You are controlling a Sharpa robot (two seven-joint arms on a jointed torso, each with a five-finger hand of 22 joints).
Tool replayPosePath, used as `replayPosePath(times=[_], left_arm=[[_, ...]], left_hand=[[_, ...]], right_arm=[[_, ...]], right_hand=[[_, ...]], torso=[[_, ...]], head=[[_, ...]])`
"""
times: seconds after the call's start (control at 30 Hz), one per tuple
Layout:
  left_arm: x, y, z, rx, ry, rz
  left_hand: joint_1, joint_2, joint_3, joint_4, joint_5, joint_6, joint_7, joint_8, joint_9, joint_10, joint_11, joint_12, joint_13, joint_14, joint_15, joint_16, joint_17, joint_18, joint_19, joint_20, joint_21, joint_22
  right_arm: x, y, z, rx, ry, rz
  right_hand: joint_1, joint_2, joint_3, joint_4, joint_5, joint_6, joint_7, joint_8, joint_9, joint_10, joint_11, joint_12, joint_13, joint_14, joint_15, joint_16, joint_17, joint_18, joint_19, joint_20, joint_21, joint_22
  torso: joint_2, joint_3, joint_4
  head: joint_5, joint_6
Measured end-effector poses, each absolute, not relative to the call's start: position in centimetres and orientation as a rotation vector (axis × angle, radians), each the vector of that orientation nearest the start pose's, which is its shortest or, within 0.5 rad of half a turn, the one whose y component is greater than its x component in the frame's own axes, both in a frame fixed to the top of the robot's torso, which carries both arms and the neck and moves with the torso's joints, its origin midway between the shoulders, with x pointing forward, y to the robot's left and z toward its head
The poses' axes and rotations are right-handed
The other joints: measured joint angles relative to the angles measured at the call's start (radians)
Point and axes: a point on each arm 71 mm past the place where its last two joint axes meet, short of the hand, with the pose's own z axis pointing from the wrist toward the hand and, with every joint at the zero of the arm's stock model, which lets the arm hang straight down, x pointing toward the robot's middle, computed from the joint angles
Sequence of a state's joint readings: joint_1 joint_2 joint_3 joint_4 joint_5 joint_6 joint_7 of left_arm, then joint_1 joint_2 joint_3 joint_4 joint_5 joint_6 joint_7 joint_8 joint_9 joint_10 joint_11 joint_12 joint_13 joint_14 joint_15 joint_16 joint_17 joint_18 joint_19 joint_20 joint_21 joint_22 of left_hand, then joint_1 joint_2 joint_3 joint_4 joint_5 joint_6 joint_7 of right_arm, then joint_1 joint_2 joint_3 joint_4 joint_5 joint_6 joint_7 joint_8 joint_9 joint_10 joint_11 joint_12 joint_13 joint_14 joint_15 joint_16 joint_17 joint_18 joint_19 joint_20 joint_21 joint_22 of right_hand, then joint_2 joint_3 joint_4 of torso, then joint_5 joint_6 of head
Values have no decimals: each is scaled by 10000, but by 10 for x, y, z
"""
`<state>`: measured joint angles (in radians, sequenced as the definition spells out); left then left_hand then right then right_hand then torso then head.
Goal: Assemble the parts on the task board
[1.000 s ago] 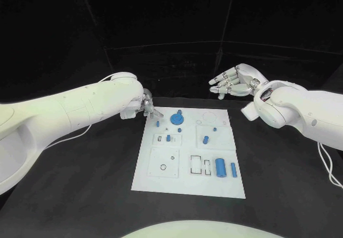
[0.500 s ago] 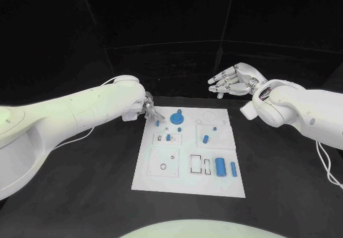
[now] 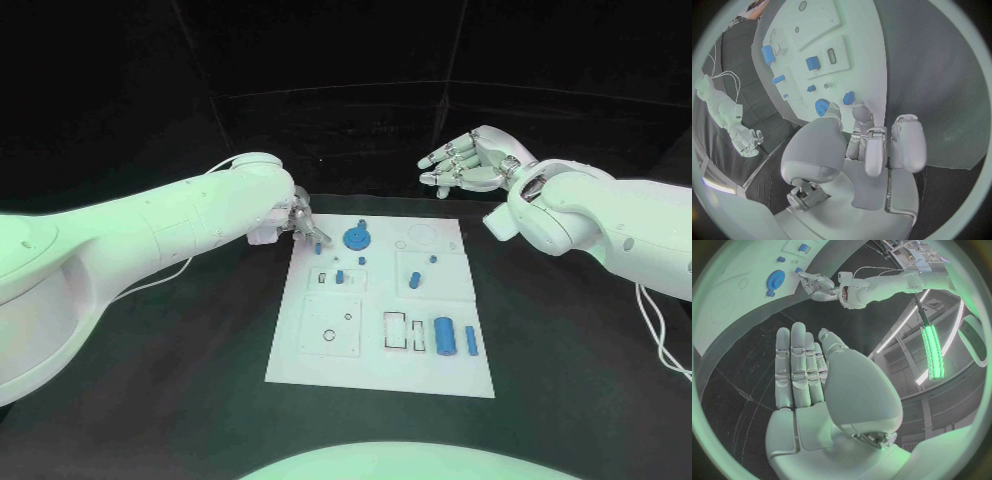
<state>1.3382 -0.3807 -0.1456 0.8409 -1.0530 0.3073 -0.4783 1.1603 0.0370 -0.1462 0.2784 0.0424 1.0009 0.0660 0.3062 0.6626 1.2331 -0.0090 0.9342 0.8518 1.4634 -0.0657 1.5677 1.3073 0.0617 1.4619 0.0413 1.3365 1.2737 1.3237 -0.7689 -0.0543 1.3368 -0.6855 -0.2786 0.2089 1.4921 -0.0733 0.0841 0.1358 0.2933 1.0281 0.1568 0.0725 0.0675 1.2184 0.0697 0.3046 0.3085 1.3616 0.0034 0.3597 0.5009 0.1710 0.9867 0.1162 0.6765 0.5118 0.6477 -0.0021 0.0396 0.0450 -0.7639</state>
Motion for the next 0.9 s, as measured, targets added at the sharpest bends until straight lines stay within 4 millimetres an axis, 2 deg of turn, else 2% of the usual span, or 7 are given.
replayPosePath(times=[0.6, 0.9], left_arm=[[588, 178, -219, -1759, 23609, -1676], [588, 175, -219, -1714, 23611, -1754]], left_hand=[[402, 212, 17, -126, 0, 58, -13, 40, 1, -1, 1, -1, -18, 0, 0, 0, 0, 0, -1, 0, 37, 22], [760, 476, 180, -289, 0, 104, -36, 118, 1, 57, -15, 51, -27, 0, 0, 0, 0, 0, 32, -33, 37, 54]], right_arm=[[537, -215, -133, 3955, 15697, 11435], [537, -214, -133, 3945, 15701, 11450]], right_hand=[[0, 0, 0, 0, 0, 0, 0, 0, 0, 0, 0, 0, 1, 0, 0, -32, 8, 0, 0, 0, 0, 2], [0, 0, 0, 0, 0, 0, 0, 0, 0, 0, 0, 0, 2, 0, 0, -31, 7, 0, 0, 0, 0, -6]], torso=[[2, 2, 5], [1, 2, 7]], head=[[-21, -12], [-23, -35]])
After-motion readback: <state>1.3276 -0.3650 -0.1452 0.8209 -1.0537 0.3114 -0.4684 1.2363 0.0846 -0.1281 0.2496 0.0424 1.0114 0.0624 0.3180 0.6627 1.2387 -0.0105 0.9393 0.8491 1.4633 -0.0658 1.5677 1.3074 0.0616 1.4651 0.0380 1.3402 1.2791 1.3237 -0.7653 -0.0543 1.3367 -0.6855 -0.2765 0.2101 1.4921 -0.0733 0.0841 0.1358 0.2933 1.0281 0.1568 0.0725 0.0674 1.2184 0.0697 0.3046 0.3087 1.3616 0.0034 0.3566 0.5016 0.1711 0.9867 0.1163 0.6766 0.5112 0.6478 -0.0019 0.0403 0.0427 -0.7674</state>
